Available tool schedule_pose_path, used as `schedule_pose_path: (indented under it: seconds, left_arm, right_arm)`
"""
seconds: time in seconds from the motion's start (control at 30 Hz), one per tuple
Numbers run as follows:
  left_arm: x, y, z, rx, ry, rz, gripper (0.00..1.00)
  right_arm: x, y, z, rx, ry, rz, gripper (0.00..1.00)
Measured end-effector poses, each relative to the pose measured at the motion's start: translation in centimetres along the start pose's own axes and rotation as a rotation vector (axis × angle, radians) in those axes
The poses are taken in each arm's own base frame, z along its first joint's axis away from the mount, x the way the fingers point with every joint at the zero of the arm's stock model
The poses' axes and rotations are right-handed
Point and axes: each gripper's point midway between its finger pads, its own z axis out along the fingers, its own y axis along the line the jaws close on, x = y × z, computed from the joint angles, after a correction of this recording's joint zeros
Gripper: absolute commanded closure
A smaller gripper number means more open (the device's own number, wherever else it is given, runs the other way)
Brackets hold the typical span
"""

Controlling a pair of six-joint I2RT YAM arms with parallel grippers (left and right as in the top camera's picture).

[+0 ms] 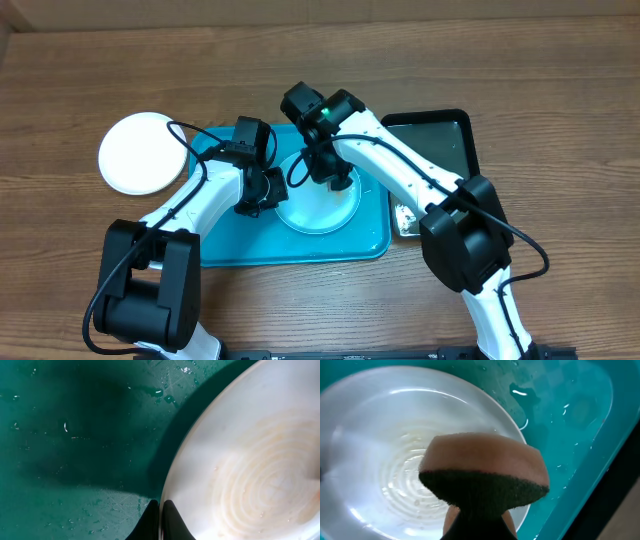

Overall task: Clean dirty plates on tray and stack at the side
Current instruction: 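Scrub the light blue plate surface with the sponge in right gripper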

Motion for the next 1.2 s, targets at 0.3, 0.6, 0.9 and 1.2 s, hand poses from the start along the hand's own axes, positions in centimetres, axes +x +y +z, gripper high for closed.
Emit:
schedule_pose_path:
  seconds: [0.3, 0.6, 0.9, 1.2]
  left_arm:
    - [0.0, -0.1, 0.0, 0.002, 0.001, 0.0, 0.96]
    - [0.1, -0.1, 0.0, 0.008, 0.004, 0.0, 0.96]
    - [0.1, -0.2, 0.0, 0.01, 0.005, 0.0, 0.96]
    - [0.1, -0.2, 0.0, 0.01, 0.005, 0.0, 0.96]
  right_arm:
    - [0.1, -2.5, 2.6, 0.009, 0.041, 0.056, 0.96]
    - [-0.1, -2.4, 4.1, -0.09, 0.045, 0.08, 0.96]
    - [-0.2, -2.2, 4.5, -0.103, 0.034, 0.076, 0.96]
    - [-0.3, -1.6, 5.2, -0.145, 0.021, 0.079, 0.96]
